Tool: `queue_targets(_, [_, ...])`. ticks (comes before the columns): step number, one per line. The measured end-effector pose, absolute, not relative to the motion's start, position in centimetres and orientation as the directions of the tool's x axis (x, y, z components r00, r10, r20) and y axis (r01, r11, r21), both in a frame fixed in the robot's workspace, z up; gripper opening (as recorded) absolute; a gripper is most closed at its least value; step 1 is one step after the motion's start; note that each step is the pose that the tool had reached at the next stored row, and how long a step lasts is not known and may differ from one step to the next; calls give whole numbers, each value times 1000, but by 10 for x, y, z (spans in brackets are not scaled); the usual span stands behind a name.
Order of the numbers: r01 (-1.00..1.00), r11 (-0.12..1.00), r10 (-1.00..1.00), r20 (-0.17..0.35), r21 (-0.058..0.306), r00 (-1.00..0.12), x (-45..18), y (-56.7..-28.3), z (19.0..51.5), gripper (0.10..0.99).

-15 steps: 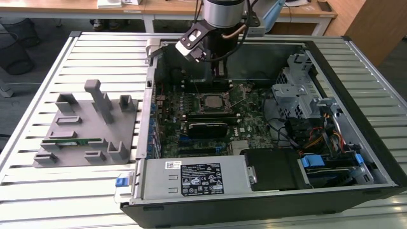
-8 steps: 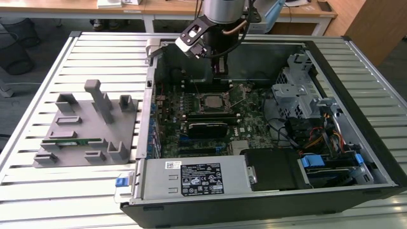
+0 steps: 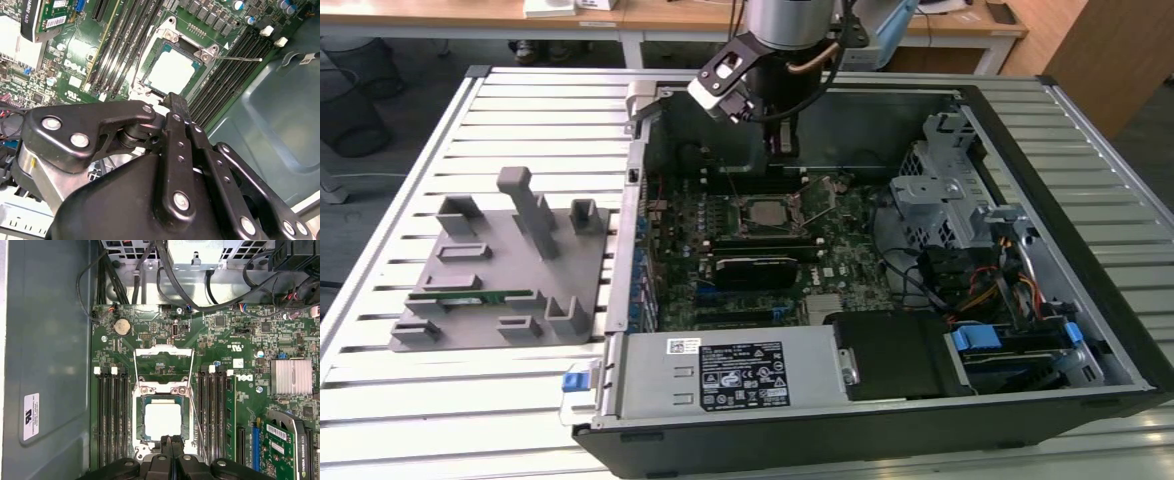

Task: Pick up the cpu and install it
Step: 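Close the cpu cover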

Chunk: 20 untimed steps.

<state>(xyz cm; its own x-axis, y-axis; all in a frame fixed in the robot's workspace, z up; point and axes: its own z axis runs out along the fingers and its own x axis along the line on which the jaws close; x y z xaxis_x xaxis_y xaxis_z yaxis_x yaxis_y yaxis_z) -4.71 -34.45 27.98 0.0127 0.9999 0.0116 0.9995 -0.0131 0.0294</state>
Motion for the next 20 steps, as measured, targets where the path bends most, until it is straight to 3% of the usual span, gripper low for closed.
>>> queue_targets(20, [999,-13,1000,11,29,13,-43,-345,283,106])
